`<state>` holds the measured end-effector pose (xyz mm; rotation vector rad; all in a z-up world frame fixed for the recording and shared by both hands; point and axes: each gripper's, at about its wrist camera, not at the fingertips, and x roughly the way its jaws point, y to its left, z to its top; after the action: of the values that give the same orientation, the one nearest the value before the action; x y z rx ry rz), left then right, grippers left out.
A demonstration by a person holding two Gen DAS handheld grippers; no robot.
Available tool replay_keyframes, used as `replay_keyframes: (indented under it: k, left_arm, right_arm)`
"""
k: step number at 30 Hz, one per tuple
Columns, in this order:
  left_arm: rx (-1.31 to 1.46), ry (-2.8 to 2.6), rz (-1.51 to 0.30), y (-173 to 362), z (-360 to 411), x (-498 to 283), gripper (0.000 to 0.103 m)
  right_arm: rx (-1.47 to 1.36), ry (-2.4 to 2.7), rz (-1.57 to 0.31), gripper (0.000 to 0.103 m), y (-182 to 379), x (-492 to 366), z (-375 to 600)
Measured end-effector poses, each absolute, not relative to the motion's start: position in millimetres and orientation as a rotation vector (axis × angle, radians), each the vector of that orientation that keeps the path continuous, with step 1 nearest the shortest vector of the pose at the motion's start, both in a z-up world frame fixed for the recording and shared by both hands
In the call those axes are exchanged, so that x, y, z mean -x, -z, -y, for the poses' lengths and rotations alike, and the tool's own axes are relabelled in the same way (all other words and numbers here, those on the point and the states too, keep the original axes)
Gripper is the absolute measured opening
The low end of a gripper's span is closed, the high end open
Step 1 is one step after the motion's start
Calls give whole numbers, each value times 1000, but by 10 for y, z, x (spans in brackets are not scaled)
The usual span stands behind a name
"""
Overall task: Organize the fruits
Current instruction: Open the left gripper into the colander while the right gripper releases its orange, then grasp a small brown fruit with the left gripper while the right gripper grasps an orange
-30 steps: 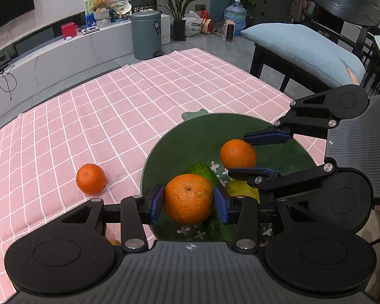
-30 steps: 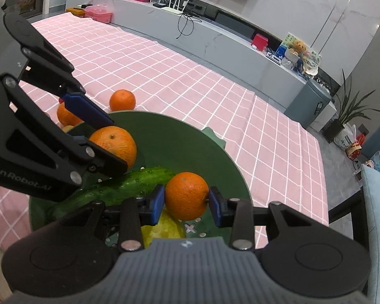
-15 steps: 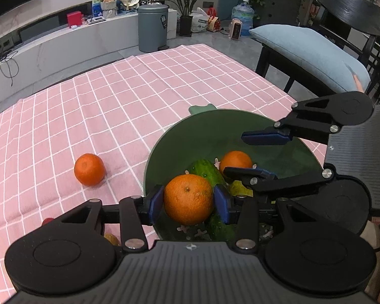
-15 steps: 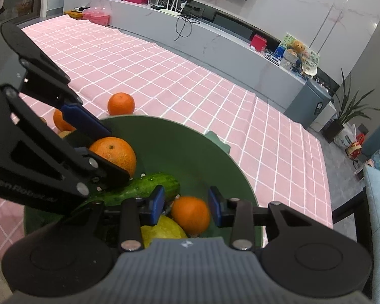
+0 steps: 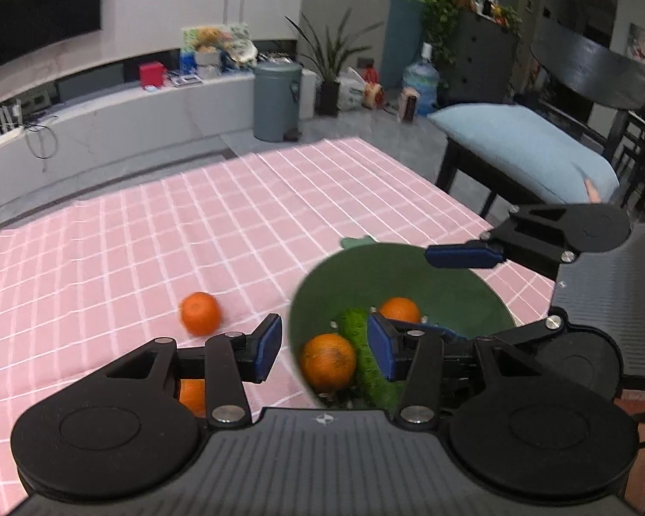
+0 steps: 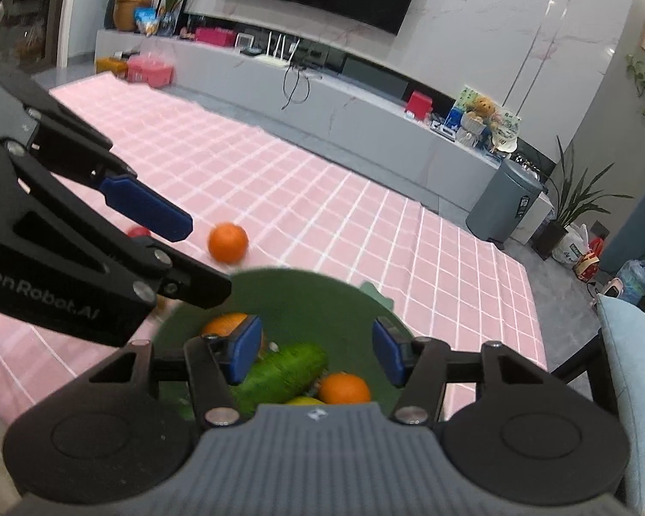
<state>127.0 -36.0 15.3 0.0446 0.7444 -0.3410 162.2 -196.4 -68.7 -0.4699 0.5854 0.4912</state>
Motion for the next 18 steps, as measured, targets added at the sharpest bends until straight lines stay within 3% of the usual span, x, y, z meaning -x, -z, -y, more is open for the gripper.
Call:
replay_keyframes:
  k: [9, 18]
  left_arm:
    - [-39, 269, -756, -184, -66, -1049, 55]
    - [-27, 251, -848, 96, -406, -978, 55]
  right_arm:
    - [447, -571, -516, 55, 624, -1281, 1588]
    - [621, -708, -465, 54, 812, -1083, 1155]
